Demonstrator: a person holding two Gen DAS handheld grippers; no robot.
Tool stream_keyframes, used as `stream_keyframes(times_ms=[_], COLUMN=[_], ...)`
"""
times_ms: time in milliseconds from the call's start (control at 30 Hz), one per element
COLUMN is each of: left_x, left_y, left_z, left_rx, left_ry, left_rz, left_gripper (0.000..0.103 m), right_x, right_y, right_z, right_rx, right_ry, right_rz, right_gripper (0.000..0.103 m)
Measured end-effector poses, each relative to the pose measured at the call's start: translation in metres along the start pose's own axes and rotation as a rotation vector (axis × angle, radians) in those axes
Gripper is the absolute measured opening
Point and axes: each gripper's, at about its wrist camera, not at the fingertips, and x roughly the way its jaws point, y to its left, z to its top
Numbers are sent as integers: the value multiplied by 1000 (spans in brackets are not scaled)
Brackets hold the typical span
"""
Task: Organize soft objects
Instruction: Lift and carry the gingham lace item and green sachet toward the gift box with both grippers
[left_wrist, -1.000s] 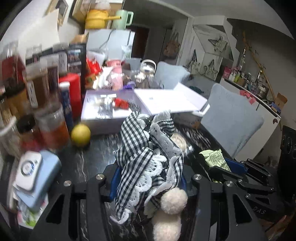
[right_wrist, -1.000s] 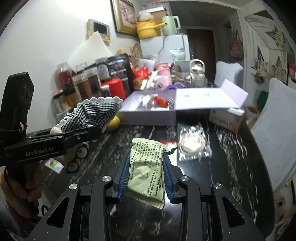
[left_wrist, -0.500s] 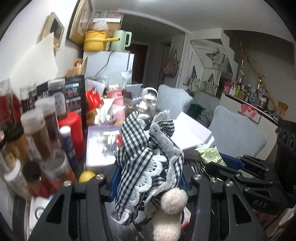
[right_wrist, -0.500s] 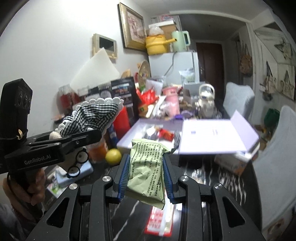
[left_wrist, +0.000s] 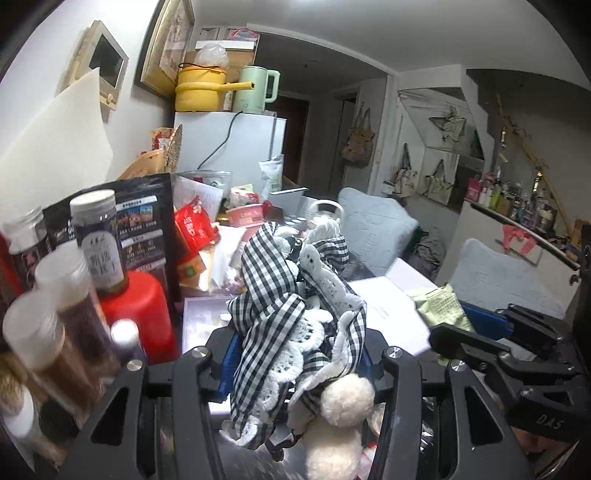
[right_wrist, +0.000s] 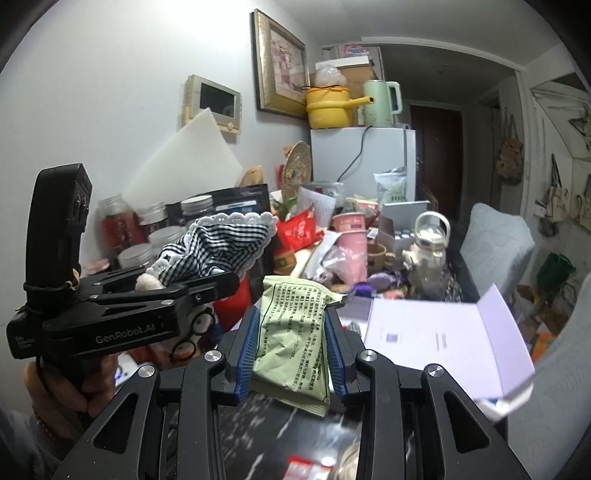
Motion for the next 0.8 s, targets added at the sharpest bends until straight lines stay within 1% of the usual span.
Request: stream_keyframes(times_ms=[200,400,633,800], left_x=[44,82,121,143], left_y=[14,26,38,42], left_z=[17,24,23,16], left_rx=[9,-3,-4,19], left_ry=[29,58,95,144], left_rz=[43,51,101,139], left_gripper=[50,50,50,50], right_x=[39,80,117,141], right_y=[-18,-35,-57,-68], right_z=[17,31,36,35], right_rx=[1,17,45,78], right_ry=[5,27,52,76], right_rz=[-2,-5,-37,-40], right_gripper=[34,34,34,34])
